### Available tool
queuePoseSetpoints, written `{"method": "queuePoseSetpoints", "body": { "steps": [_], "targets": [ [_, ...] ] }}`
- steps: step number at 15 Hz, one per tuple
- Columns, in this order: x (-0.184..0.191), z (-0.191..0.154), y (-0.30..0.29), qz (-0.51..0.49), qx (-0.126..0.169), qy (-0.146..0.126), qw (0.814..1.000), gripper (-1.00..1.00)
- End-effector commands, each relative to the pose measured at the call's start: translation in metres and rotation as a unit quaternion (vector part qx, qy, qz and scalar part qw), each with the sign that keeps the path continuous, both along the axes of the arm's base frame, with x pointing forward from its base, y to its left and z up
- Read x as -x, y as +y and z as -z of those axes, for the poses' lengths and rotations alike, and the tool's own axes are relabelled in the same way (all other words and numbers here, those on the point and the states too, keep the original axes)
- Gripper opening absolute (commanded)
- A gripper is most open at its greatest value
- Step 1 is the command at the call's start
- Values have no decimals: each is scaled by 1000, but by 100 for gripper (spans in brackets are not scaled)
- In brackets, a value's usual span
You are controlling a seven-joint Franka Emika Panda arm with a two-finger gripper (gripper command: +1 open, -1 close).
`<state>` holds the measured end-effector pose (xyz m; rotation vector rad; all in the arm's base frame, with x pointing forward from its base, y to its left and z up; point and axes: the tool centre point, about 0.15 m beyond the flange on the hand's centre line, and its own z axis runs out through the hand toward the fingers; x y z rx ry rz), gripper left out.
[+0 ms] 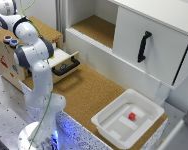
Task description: Turn on the red light lamp
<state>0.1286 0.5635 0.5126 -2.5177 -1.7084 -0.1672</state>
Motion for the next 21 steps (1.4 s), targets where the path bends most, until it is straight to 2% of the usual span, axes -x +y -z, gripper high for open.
{"method": "queuePoseSetpoints", "body": {
  "steps": [1, 3, 8, 9, 10, 11, 12, 14, 15, 16, 17, 19, 20, 21],
  "targets": [
    [-4, 6, 48, -19, 59, -5, 998, -100],
    [-6, 11, 53, -31, 68, -9, 997, -100],
    [-25, 35, 57, -15, 44, 2, 999, -100],
    [-26, 37, 57, -12, 43, -3, 999, -100],
    [-30, 41, 55, -5, 46, -20, 999, -100],
    [-35, 50, 56, 2, 66, -40, 997, -100],
    [-38, 60, 56, 0, 52, -20, 998, -100],
    [-26, 87, 61, -22, 68, 12, 997, -100],
    [-22, 88, 60, -22, 63, 16, 998, -100],
    [-21, 74, 55, -12, 51, 4, 999, -100],
    [-21, 56, 51, -1, 43, -20, 999, -100],
    [-14, -3, 40, 5, 28, -79, 996, -100],
    [-14, -20, 35, 8, 27, -96, 995, -100],
    [-16, -33, 30, 11, 34, -106, 994, 100]
  ]
}}
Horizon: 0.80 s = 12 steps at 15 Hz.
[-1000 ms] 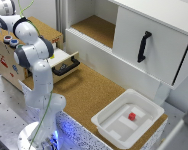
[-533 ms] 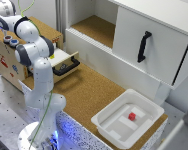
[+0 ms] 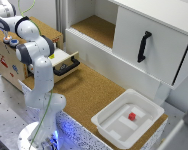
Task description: Turn on the red light lamp
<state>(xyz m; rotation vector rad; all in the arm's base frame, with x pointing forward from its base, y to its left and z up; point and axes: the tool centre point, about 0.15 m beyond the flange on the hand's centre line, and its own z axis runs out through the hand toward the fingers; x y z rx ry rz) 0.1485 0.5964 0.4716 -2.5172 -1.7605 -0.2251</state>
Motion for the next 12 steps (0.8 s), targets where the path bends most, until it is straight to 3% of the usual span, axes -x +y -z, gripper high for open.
{"method": "queuePoseSetpoints", "body": {
  "steps": [1, 3, 6, 8, 12],
  "targets": [
    [-3, -76, -10, 40, 17, -80, 996, 100],
    [-16, -63, -19, 56, 32, -66, 996, 100],
    [-22, -50, -28, 64, 19, -46, 997, 100],
    [-33, -36, -41, 86, 7, -14, 996, 100],
    [-41, -40, -80, 122, 7, -14, 992, 100]
  ]
}}
